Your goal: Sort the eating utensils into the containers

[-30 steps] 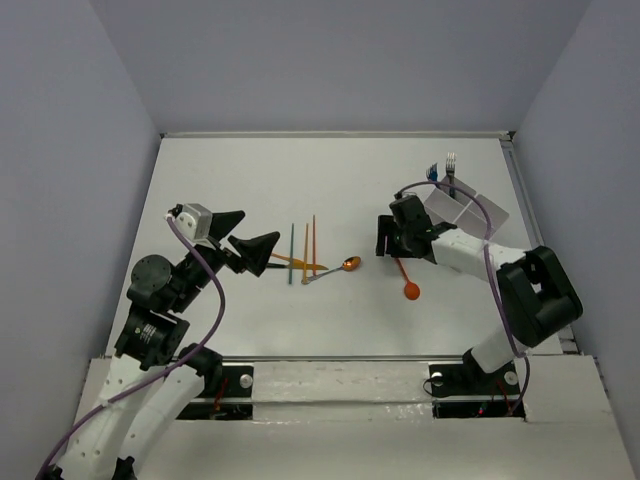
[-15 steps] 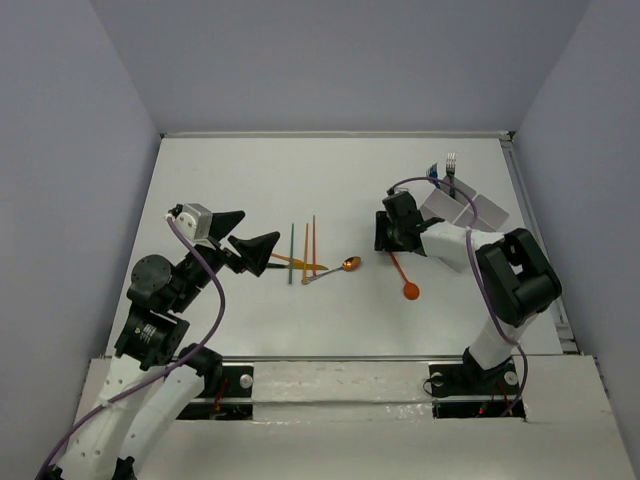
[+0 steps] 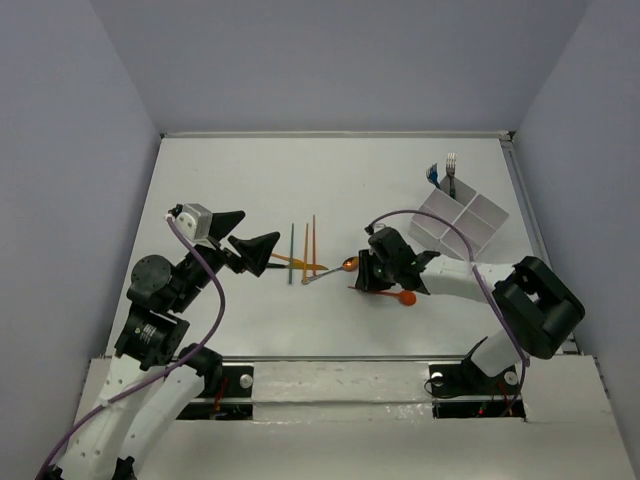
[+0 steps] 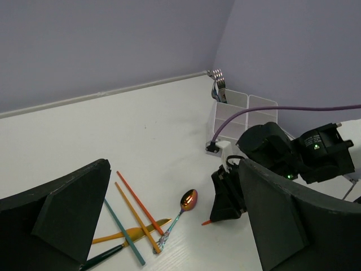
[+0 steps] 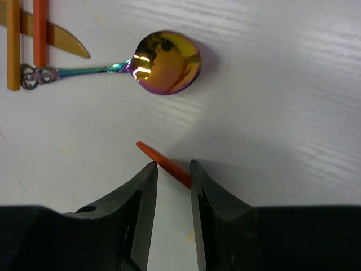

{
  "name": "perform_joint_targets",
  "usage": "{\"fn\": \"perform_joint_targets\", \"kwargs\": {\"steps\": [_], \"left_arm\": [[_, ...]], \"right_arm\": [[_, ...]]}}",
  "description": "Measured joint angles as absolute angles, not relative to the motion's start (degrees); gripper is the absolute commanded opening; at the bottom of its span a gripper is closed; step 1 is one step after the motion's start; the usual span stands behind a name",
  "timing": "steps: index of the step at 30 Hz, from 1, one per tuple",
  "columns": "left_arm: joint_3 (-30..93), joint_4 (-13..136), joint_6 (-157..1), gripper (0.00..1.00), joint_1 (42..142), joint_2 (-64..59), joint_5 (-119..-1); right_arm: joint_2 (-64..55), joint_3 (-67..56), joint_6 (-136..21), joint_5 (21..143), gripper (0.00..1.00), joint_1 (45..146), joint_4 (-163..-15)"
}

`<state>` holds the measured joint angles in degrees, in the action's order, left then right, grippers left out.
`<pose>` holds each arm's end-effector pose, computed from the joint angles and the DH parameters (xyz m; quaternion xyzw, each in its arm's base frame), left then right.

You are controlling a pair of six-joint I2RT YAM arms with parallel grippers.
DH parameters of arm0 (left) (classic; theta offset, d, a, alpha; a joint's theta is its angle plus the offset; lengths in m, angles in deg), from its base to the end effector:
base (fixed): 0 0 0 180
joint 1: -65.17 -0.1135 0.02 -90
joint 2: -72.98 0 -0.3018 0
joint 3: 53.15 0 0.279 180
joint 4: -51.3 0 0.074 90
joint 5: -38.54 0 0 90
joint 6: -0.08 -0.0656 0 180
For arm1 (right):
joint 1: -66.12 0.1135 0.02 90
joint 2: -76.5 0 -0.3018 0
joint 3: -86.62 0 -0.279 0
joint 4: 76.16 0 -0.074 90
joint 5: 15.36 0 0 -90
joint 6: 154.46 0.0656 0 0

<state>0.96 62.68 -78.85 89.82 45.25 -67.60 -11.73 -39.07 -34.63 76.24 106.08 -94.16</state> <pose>0.1152 -0.0729 0.4134 0.1819 0.5853 -0.3222 0.7214 0.2504 0.2122 0.1496 -0.0880 0.9411 0.1974 0.2600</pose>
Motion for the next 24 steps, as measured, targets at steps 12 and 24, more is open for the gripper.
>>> {"fn": "perform_joint_targets", "kwargs": {"steps": [12, 24], "left_arm": [[0.96, 62.66, -78.48, 0.99, 89.82, 45.88, -68.01], [0.96, 62.55, -78.44, 0.99, 89.82, 46.65, -68.67]], "right_arm": [[1.28, -43.20, -30.57, 75.41, 0.93, 111.57, -107.98], [17.06, -46.63, -21.63, 70.93, 0.68, 111.57, -114.82]]}}
